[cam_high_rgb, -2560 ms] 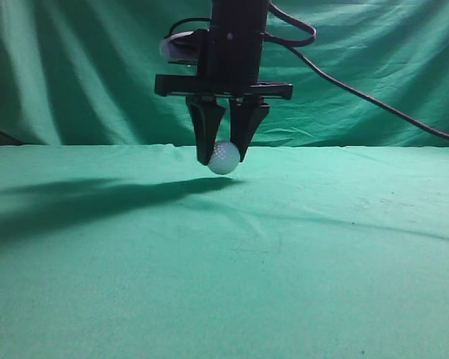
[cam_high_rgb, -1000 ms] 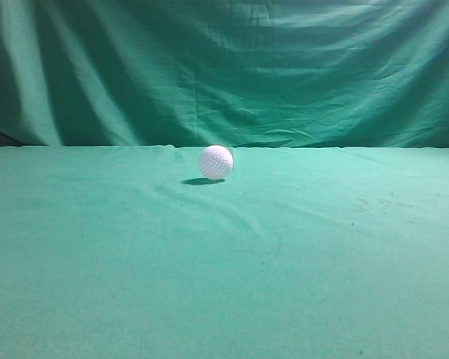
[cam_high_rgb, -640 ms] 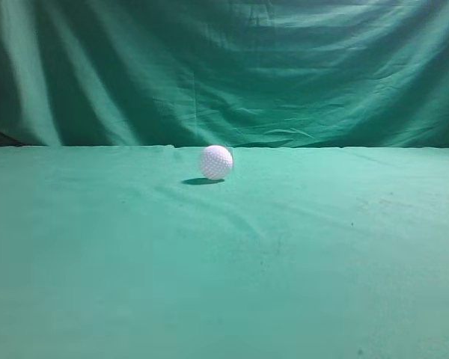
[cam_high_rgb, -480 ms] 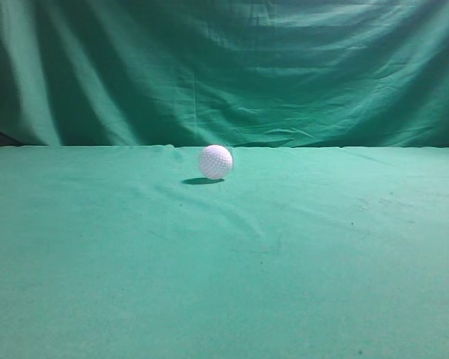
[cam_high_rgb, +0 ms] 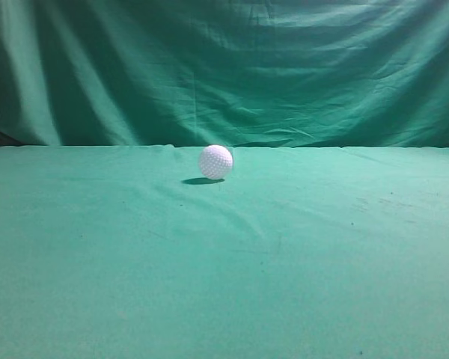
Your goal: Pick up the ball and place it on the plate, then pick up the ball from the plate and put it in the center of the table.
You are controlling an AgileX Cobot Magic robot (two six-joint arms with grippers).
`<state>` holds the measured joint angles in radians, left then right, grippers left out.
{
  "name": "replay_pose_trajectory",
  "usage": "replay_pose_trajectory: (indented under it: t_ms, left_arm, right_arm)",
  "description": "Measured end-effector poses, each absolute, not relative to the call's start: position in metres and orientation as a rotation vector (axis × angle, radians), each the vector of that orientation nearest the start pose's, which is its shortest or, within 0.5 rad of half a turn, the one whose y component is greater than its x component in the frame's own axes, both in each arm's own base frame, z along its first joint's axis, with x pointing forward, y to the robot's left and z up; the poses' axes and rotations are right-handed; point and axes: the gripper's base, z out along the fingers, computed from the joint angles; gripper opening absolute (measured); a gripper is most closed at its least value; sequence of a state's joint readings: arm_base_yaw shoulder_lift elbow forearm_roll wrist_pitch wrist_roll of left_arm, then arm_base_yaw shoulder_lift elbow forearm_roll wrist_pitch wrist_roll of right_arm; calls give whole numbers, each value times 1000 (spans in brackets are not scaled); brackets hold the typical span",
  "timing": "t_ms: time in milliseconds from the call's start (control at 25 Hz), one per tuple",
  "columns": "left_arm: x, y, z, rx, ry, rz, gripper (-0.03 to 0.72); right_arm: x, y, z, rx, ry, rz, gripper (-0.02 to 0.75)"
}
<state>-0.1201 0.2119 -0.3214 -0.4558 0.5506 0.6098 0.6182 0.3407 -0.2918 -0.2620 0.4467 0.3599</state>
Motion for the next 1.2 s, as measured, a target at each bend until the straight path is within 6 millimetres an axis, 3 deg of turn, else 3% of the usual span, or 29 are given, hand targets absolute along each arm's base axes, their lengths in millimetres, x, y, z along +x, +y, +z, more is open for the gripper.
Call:
replay_pose_trajectory:
  t_ms: [440,1200]
  left_arm:
    - [60,-27,237,420,1871,-169,0]
    - [59,-27,236,425,1882,-174,0]
  right_arm:
    - [71,39,238,-379,1974,407,67]
    - [70,32,231,-384,2052,306,67]
